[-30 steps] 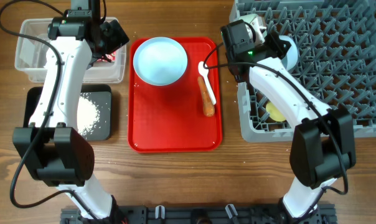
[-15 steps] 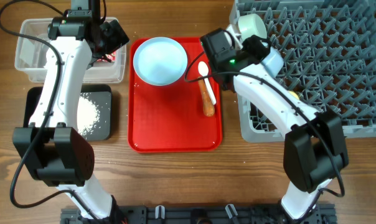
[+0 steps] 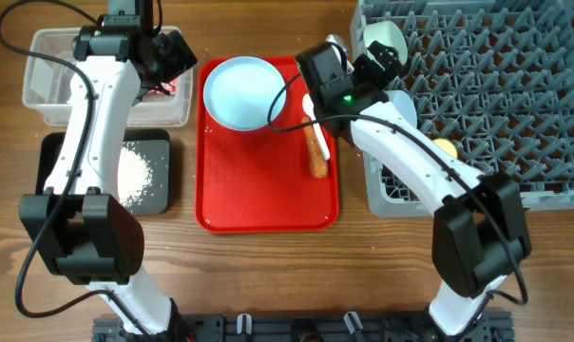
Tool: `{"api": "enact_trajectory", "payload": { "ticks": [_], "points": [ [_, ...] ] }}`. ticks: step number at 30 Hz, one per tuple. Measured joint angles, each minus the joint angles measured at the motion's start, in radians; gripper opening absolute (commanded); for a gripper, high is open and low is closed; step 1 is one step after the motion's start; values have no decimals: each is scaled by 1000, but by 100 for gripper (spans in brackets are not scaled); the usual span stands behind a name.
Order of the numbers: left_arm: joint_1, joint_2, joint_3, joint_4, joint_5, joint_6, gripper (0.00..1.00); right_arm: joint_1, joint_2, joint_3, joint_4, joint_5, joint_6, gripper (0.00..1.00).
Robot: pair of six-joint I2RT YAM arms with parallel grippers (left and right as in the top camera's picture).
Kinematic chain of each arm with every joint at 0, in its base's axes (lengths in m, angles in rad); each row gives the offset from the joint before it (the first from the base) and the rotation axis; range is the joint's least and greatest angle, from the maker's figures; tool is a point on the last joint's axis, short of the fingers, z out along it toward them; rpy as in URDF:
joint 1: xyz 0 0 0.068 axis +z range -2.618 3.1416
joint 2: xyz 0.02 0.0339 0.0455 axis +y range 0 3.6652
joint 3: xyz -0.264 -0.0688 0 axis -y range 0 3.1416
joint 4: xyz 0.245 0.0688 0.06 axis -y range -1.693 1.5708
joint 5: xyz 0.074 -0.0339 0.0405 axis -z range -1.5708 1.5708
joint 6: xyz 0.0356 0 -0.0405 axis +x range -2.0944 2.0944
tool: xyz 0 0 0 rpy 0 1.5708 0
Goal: Sort waste into correct bins and load items into the dishwasher rack
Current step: 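Move the right gripper to the edge of the light-blue plate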
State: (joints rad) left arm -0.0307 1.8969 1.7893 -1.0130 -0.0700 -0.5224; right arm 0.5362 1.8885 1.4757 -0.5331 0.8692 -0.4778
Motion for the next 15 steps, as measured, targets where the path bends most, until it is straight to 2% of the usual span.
{"api": "enact_trajectory", "payload": {
  "ticks": [3, 9, 13, 14, 15],
  "points": [
    [0, 0, 0, 0, 0, 0, 100, 2, -87, 0, -3, -208, 61, 100],
    [0, 0, 0, 0, 0, 0, 100, 3, -277, 21, -12, -677, 287, 100],
    [0, 0, 0, 0, 0, 0, 100, 5, -293, 28, -3, -876, 413, 100],
    [0, 0, 0, 0, 0, 0, 100, 5, -290, 28, 4, -911, 437, 88],
    [0, 0, 0, 0, 0, 0, 100, 5, -288, 29, 17, -943, 461, 81]
  ]
}}
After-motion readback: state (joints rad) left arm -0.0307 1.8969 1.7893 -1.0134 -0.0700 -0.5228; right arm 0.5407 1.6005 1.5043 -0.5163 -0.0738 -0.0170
